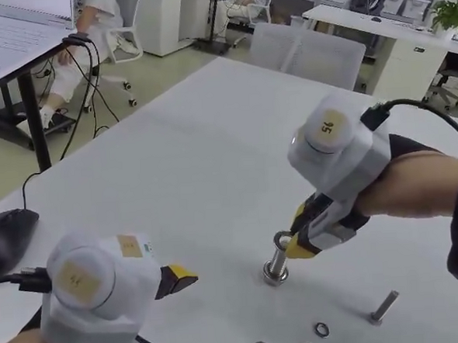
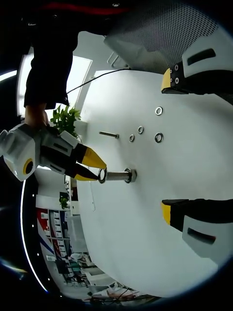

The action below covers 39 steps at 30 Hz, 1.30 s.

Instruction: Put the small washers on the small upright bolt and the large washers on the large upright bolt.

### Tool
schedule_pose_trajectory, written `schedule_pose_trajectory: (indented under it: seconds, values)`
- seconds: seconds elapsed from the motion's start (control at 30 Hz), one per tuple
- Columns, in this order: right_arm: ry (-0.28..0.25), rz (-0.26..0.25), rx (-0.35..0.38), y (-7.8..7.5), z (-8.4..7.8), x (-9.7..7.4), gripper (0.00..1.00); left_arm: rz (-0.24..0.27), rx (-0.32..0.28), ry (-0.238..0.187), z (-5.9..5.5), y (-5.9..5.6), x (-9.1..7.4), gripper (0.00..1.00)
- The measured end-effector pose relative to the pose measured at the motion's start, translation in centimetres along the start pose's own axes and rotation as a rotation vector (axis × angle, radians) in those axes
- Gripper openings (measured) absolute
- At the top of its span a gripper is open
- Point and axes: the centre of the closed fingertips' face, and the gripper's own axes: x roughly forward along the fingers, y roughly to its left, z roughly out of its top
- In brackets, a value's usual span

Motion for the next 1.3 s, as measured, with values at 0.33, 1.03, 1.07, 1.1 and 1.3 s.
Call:
schedule_pose_trajectory:
  seconds: [0.33,1.03,1.07,1.1,1.3]
  values:
    - [0.014,0.015,-0.005,0.1,-0.3,0.7,0.23,0.003,-0.007,0.002,-0.2,0.1,0.0,0.89]
    - [0.058,0.074,0.004,0.1,-1.3,3.9,0.23,0.011,-0.021,0.008,-0.5,0.3,0.0,0.89]
    - [0.058,0.074,0.003,0.1,-1.3,4.0,0.23,0.01,-0.021,0.009,-0.5,0.3,0.0,0.89]
    - [0.063,0.077,0.005,0.1,-1.4,4.2,0.23,0.01,-0.022,0.009,-0.6,0.3,0.0,0.89]
    - [0.064,0.087,0.014,0.2,-1.7,5.2,0.23,0.01,-0.027,0.01,-0.7,0.3,0.1,0.89]
